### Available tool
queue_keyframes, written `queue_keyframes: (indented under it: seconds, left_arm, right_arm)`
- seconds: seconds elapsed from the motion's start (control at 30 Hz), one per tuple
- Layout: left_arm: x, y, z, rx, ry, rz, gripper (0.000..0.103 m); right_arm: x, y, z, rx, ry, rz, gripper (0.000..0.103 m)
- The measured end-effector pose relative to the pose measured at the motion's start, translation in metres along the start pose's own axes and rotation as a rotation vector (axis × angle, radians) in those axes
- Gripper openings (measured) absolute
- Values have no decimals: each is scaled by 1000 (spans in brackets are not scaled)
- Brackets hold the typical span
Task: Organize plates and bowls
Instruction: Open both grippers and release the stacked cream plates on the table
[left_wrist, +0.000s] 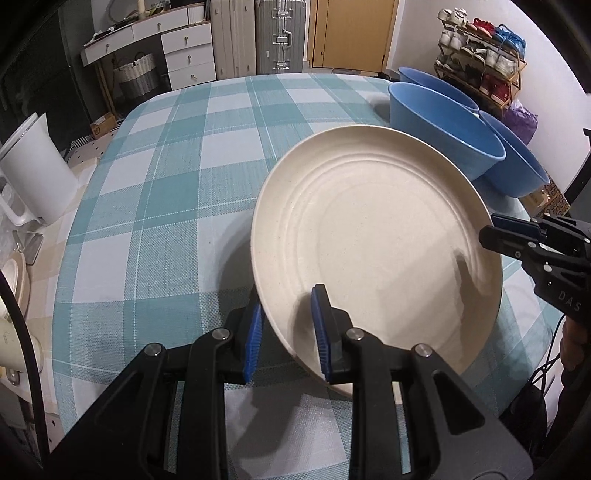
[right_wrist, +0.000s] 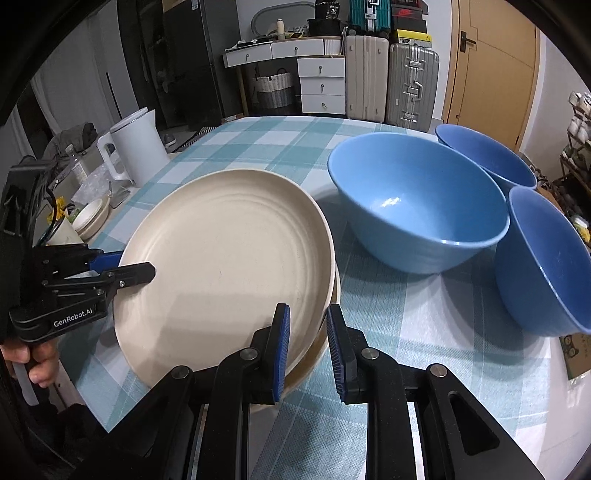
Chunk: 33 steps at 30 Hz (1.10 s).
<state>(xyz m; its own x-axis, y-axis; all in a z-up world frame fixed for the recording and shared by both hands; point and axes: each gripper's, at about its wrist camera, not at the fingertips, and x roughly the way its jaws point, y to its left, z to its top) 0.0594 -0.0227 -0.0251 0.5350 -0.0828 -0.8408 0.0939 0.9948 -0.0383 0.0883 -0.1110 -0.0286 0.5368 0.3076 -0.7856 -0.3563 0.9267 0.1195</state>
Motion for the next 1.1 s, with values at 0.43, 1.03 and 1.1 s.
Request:
queue_keyframes:
  seconds: [0.43,1.03,1.1]
  left_arm:
    - [3,-7,-6,50,30,37,24]
    - [4,-13,-9,93,48,56,26]
    - [4,-12,-9,89,53,53,27]
  right_arm:
    - [4,3,-12,8,-4,-19,22]
    - [10,12,-14,-30,-9,-83,24]
    - [9,12,-14,-31,-8,-82,24]
